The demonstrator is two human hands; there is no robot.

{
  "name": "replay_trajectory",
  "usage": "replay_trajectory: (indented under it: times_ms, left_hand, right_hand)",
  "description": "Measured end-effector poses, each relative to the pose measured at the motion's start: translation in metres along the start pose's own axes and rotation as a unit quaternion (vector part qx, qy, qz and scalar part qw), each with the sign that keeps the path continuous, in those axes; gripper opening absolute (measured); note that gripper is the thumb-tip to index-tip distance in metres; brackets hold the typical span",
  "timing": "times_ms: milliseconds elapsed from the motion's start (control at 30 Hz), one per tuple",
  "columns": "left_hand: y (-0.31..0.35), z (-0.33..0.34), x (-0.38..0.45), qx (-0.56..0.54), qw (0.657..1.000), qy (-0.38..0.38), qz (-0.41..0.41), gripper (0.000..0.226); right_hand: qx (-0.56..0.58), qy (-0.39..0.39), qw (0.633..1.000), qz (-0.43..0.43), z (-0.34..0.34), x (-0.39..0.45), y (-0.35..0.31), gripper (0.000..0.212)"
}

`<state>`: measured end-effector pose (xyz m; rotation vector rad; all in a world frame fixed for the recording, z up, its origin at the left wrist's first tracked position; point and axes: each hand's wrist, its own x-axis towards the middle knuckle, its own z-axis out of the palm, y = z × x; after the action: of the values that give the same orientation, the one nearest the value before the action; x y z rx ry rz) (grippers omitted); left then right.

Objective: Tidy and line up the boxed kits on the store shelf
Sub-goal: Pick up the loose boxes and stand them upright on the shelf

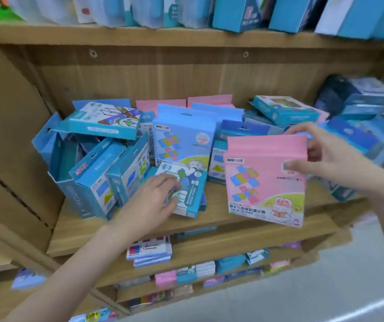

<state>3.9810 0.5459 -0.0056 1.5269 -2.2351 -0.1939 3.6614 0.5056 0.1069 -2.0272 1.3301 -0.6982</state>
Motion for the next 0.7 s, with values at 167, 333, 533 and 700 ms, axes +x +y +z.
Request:
replay_trajectory:
  times_ms: [167, 333, 533, 700]
  left_hand:
    - [0.004, -0.002, 0.017, -0.013, 0.999, 0.032, 0.019, 0.027]
    - [-0.001, -0.015, 0.034, -0.004, 0.996, 0.092, 0.006, 0.033]
    - [0.007, -0.015, 0.06, -0.016, 0.988, 0.152, -0.033, 0.044]
    - [0.001, 0.004, 0.054, -0.008, 0.985, 0.151, -0.079, 0.047]
  right_hand:
    - [-0.022, 0.04, 0.999, -0.025, 0.026, 0.006, 0.027, 0.045]
    - [-0.236, 0.033, 0.967, -0.093, 0.031, 0.03, 0.041, 0.056]
    - [-0.281, -0.054, 0.951, -0.12, 0.02, 0.048, 0.042, 0.071]
    - [-0.147, -0.07, 0.972, -0.169, 0.011, 0.069, 0.015, 0.069]
